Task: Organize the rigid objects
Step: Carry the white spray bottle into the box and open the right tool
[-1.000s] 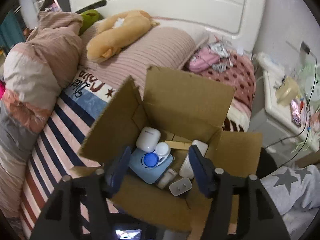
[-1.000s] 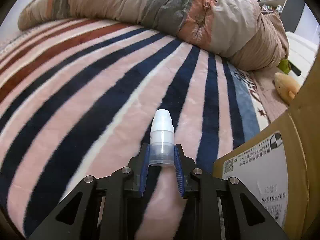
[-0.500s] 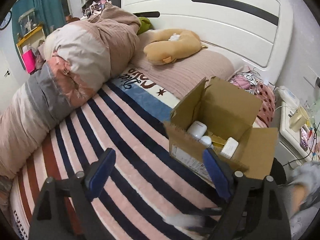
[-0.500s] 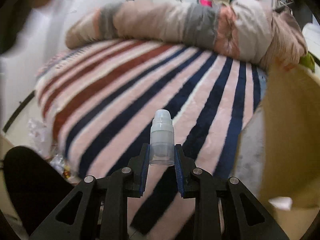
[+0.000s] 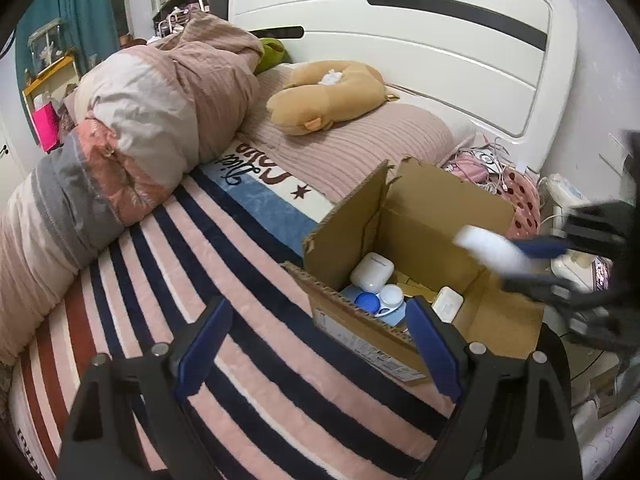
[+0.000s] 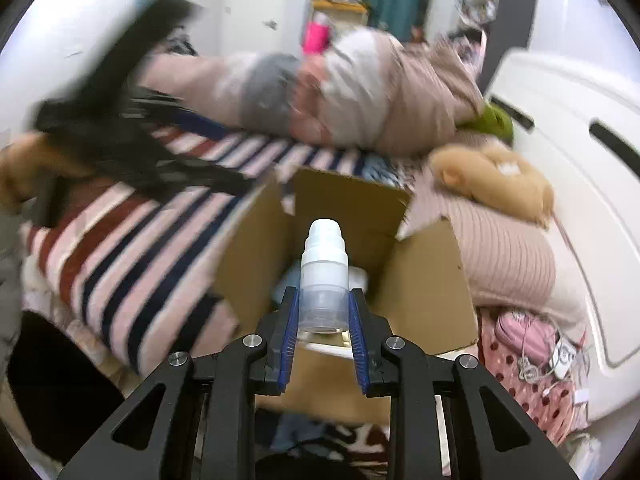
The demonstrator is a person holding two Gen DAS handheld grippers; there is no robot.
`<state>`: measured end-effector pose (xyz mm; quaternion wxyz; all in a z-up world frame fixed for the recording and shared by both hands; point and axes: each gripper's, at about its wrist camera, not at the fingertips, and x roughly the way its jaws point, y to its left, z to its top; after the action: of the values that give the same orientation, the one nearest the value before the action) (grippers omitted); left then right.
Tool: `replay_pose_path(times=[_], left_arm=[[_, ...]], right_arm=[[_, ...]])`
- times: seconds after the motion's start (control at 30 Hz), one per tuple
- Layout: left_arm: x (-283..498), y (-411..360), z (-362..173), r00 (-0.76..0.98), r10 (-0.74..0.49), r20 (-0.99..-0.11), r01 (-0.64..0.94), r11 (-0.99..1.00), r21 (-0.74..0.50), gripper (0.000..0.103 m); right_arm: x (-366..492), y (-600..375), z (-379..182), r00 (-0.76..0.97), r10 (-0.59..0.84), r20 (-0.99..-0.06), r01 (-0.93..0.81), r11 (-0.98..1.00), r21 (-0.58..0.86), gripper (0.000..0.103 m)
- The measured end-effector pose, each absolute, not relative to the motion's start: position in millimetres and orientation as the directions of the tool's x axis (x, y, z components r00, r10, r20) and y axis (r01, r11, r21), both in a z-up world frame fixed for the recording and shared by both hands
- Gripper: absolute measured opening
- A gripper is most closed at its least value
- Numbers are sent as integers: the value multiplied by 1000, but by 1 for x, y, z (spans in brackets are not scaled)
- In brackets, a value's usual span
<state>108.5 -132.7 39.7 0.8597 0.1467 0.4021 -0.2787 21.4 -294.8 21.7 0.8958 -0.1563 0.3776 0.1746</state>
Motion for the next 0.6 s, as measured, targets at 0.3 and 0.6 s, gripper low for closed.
replay_pose_path(times=[0.3,0.6], left_arm=[[108,-139,39,547,-343,-764,570,821,40,93],[84,-100,54,747,-232,-623,348,935,70,97]], right_arm=[[65,-312,-2,612,145,-777,-353,930,-104,41],[46,-293,35,700,302,-647,-455,887,-80,83]])
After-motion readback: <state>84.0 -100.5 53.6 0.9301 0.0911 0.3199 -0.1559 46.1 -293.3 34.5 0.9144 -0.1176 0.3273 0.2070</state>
